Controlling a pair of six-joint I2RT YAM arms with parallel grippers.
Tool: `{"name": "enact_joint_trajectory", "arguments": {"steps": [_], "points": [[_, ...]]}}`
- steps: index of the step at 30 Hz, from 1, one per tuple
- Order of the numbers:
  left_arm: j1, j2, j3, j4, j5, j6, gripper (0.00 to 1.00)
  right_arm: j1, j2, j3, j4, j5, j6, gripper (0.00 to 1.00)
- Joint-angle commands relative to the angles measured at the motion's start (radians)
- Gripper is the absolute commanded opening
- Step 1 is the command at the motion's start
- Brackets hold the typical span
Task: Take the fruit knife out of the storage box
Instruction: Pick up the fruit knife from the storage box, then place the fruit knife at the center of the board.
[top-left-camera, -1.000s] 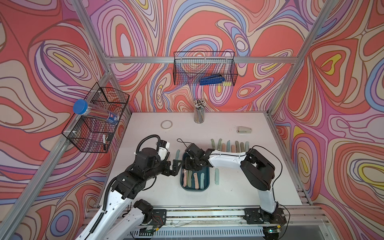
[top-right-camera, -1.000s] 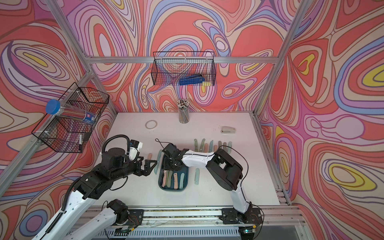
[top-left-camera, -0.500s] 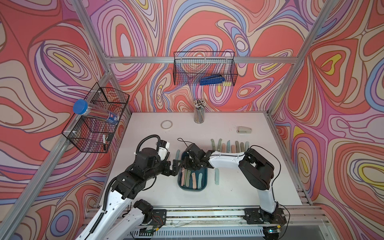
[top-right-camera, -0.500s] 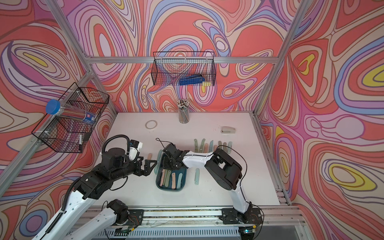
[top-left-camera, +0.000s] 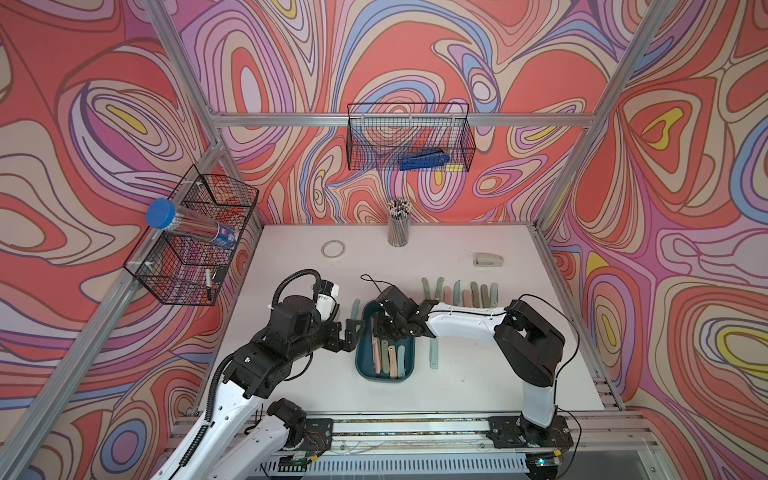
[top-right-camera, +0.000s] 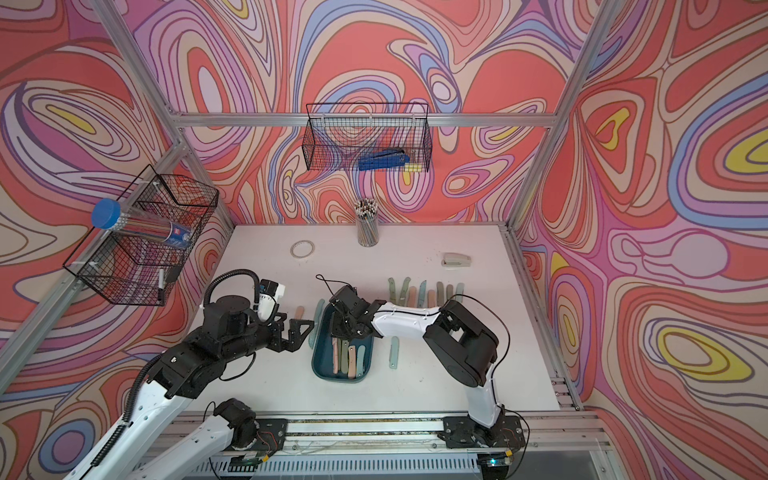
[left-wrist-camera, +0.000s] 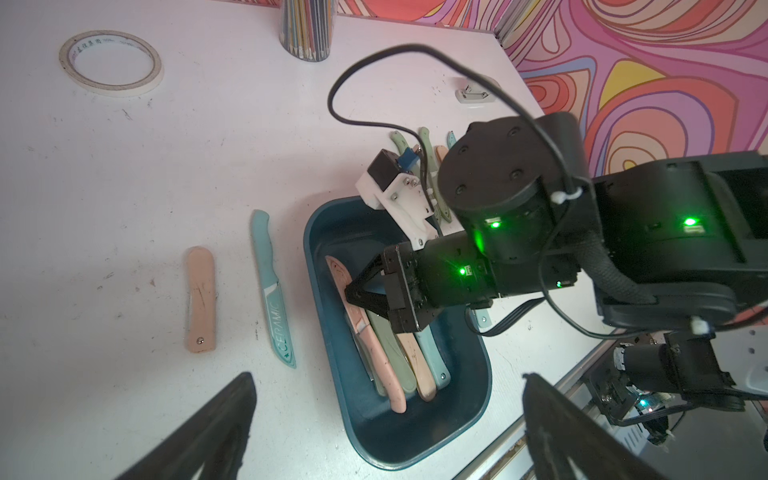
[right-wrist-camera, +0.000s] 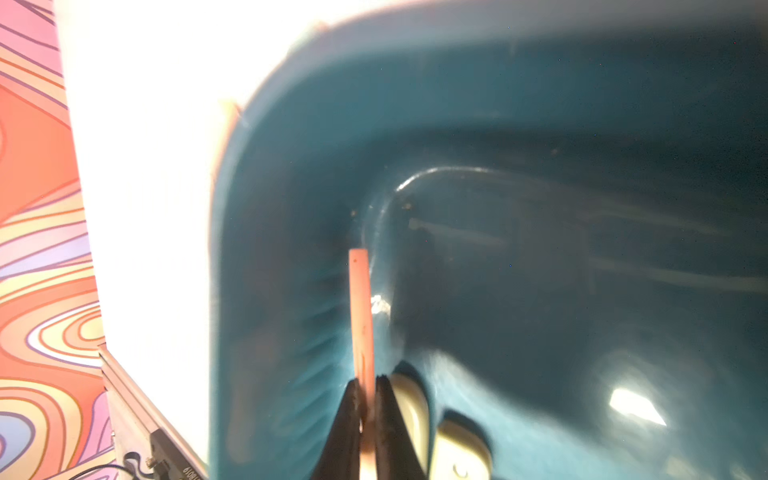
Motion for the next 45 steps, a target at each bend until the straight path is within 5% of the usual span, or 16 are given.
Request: {"name": "enact_joint_trajectory", "arguments": {"steps": [1,21,33,45], "points": [[-0.006,-0.004,0.022,-0.033,-0.006,0.011,1.00,-0.001,-0.053,-0.004,-0.049,0.051,-0.020,0.10],[-0.005,0.000,0.018,-0.014,0.051,0.012,1.00,-0.077,-0.274,-0.069,-0.142,0.112,-0.049,0.09],[-0.006,0.011,-0.001,0.045,0.210,0.009,1.00,-0.294,-0.578,-0.322,-0.324,0.125,-0.094,0.09],[-0.008,0.018,-0.001,0.038,0.195,0.008,1.00,-0.373,-0.503,-0.446,-0.331,0.051,-0.159,0.09]]}}
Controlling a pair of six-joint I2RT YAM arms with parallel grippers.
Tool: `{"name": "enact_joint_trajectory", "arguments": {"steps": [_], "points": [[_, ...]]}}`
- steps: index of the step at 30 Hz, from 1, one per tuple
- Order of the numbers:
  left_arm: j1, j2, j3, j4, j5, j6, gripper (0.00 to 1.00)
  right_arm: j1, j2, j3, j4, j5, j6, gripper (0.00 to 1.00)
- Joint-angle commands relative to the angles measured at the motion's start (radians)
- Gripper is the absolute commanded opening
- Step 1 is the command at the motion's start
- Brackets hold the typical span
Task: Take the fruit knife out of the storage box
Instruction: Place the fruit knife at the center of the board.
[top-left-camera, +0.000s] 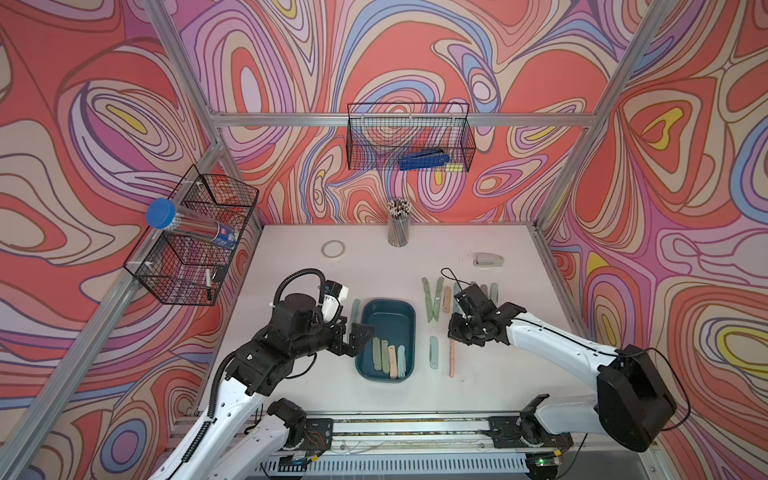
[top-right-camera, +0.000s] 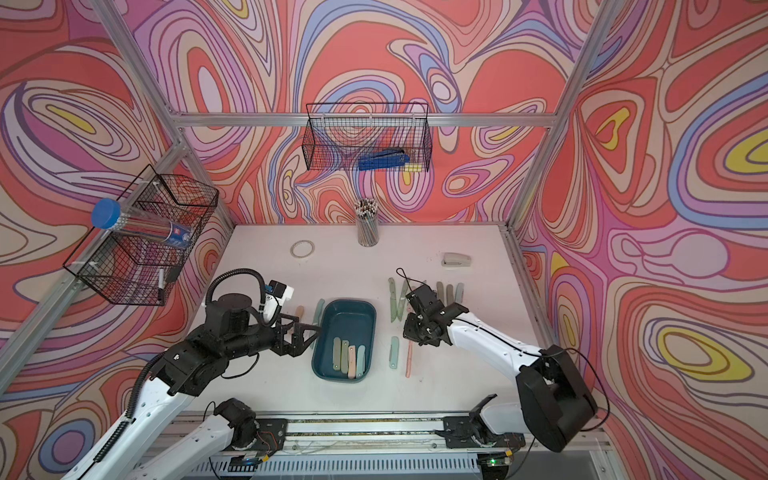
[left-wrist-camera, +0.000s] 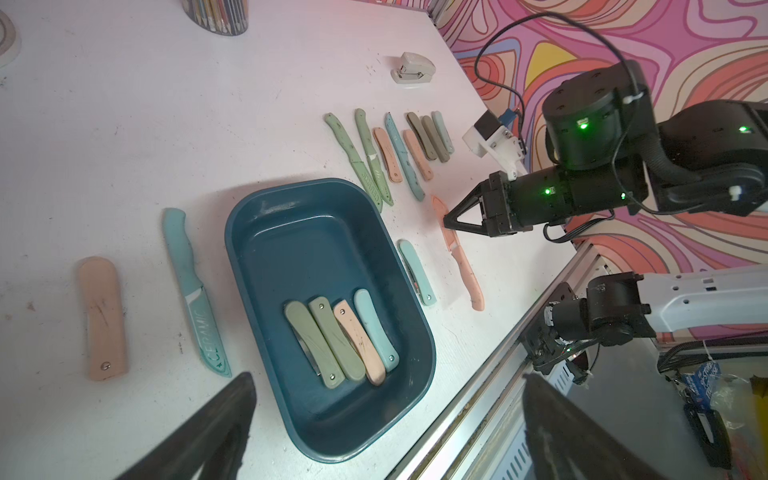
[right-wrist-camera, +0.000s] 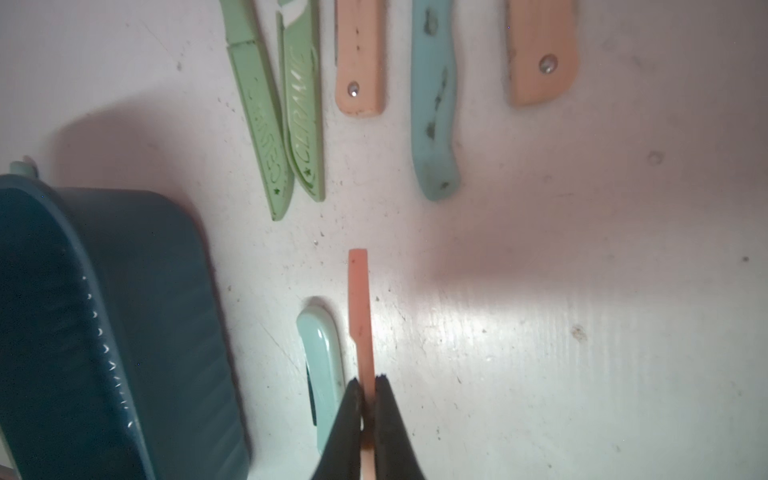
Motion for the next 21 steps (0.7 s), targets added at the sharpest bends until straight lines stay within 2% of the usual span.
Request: {"name": "enact_joint_trajectory", "arguments": {"steps": [1,9,16,21], "points": [[-0.007,0.001,0.002,0.012,0.003,0.008,1.00,-0.012,0.053,0.000,0.022,-0.037,-0.043,0.09],[-0.006,0.000,0.003,0.005,-0.018,0.010,1.00,-0.042,0.171,0.019,0.105,-0.073,-0.072,0.09],[-0.007,0.001,0.004,0.002,-0.026,0.010,1.00,-0.051,0.217,0.024,0.174,-0.102,-0.086,0.09],[-0.007,0.003,0.006,-0.001,-0.034,0.010,1.00,-0.067,0.231,0.028,0.153,-0.093,-0.091,0.10]]}}
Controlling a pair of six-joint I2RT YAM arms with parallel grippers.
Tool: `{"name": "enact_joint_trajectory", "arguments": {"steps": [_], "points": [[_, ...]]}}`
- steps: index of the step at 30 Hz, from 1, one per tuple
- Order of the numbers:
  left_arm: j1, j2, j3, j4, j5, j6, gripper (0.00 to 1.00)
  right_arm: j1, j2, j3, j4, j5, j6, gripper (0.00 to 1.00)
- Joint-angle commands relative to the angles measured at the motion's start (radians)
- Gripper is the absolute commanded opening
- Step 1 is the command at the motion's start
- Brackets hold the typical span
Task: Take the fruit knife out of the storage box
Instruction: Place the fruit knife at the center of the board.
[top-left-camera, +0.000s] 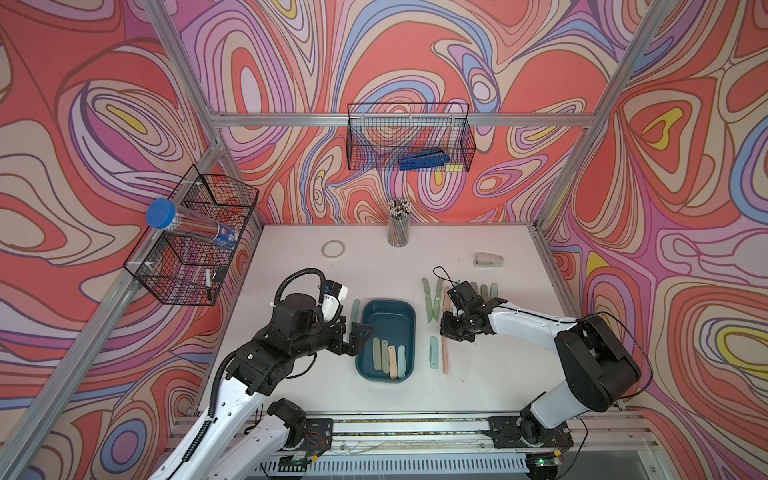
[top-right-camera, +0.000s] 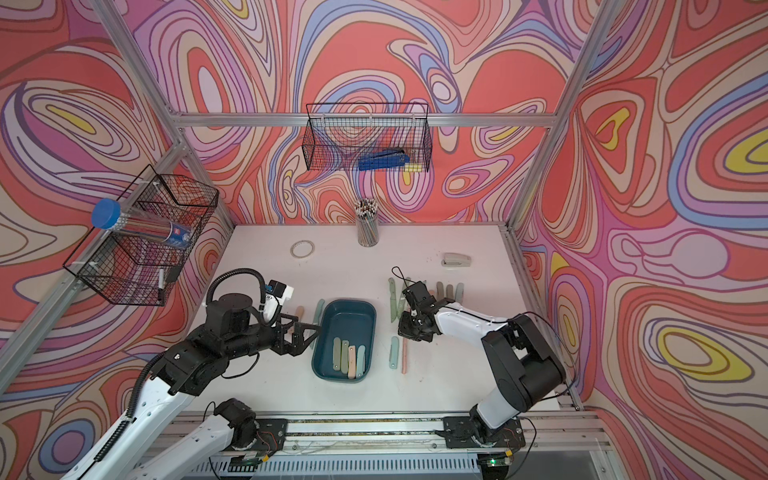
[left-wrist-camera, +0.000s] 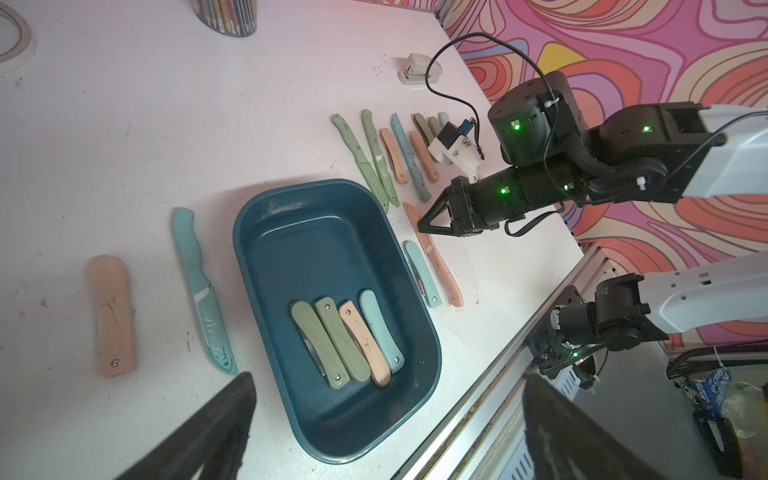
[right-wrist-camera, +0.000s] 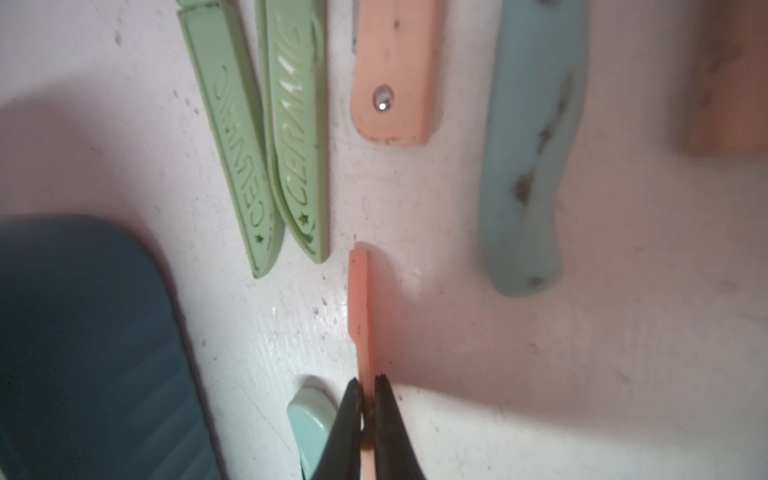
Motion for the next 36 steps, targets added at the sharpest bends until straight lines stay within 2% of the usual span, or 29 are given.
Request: {"name": "enact_joint_trajectory", "arguments": {"steps": [1,8,16,21,26,29,33,36], "points": [[-0.007,0.001,0.008,-0.002,-0.014,0.010,1.00,-0.015,0.025,0.003,-0.014,0.015,-0.014,0.11],[-0.007,0.001,0.014,-0.016,-0.038,0.011,1.00,-0.019,0.005,-0.010,-0.035,0.042,-0.010,0.20],[-0.007,-0.004,0.031,-0.055,-0.145,0.000,1.00,-0.018,-0.045,-0.004,-0.066,0.058,-0.011,0.30],[-0.007,0.028,0.034,-0.074,-0.157,-0.023,1.00,-0.019,-0.138,0.018,-0.126,0.088,-0.012,0.44],[-0.037,0.120,0.050,-0.145,-0.283,-0.093,0.99,-0.019,-0.242,0.034,-0.179,0.138,-0.020,0.49],[-0.079,0.160,0.051,-0.143,-0.330,-0.124,0.94,-0.019,-0.281,0.033,-0.187,0.142,-0.023,0.51],[-0.186,0.257,0.064,-0.142,-0.426,-0.165,0.85,-0.019,-0.305,0.029,-0.201,0.152,-0.024,0.52],[-0.256,0.329,0.064,-0.107,-0.447,-0.202,0.71,-0.019,-0.316,0.026,-0.206,0.151,-0.025,0.53]]}}
